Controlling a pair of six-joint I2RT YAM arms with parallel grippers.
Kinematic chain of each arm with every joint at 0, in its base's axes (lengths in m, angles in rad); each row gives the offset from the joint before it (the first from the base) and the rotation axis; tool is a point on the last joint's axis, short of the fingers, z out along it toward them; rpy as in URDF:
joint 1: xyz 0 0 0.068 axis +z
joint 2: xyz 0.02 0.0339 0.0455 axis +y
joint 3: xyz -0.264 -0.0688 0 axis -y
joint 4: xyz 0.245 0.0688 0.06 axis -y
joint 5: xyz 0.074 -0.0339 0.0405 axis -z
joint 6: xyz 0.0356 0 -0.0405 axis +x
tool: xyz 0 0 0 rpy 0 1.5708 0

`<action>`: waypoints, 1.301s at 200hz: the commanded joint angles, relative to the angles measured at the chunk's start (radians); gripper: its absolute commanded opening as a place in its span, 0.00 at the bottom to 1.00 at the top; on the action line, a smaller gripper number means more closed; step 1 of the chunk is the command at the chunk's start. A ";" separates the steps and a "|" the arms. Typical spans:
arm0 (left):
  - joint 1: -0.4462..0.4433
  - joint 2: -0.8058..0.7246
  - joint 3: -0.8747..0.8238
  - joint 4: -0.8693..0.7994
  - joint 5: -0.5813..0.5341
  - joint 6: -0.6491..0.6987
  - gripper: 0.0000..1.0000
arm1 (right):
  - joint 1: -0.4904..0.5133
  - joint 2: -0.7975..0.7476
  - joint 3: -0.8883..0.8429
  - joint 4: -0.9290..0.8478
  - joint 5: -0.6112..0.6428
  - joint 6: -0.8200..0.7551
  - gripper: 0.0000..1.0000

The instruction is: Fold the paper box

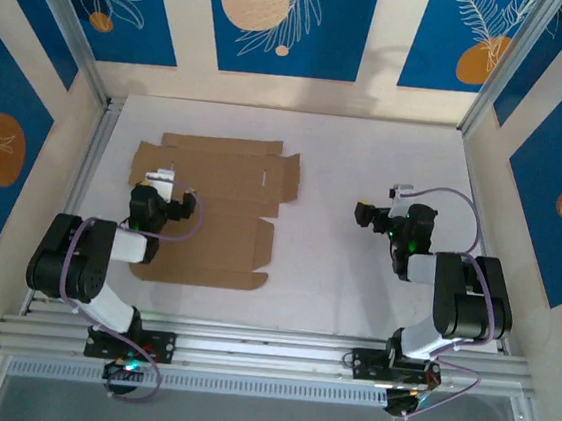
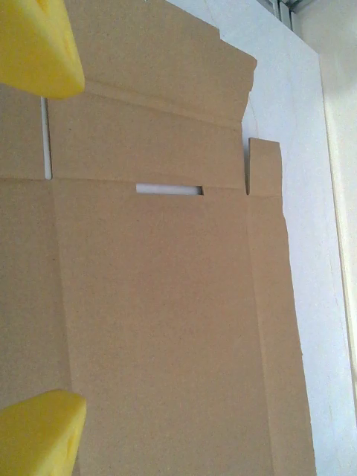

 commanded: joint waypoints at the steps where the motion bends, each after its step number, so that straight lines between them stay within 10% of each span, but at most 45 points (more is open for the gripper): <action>1: 0.000 -0.012 -0.007 0.031 -0.011 0.002 1.00 | -0.011 -0.003 0.001 0.002 -0.026 -0.005 0.99; 181: -0.030 -0.024 -0.017 0.043 -0.005 0.044 1.00 | 0.000 -0.008 -0.003 0.011 -0.007 -0.003 0.99; 213: -0.073 -0.247 0.074 -0.260 -0.196 0.045 1.00 | 0.046 -0.230 0.045 -0.231 0.013 -0.059 0.99; 260: -0.171 -0.622 0.121 -0.326 0.008 0.010 1.00 | 0.347 -0.541 0.231 -0.593 0.085 -0.242 0.99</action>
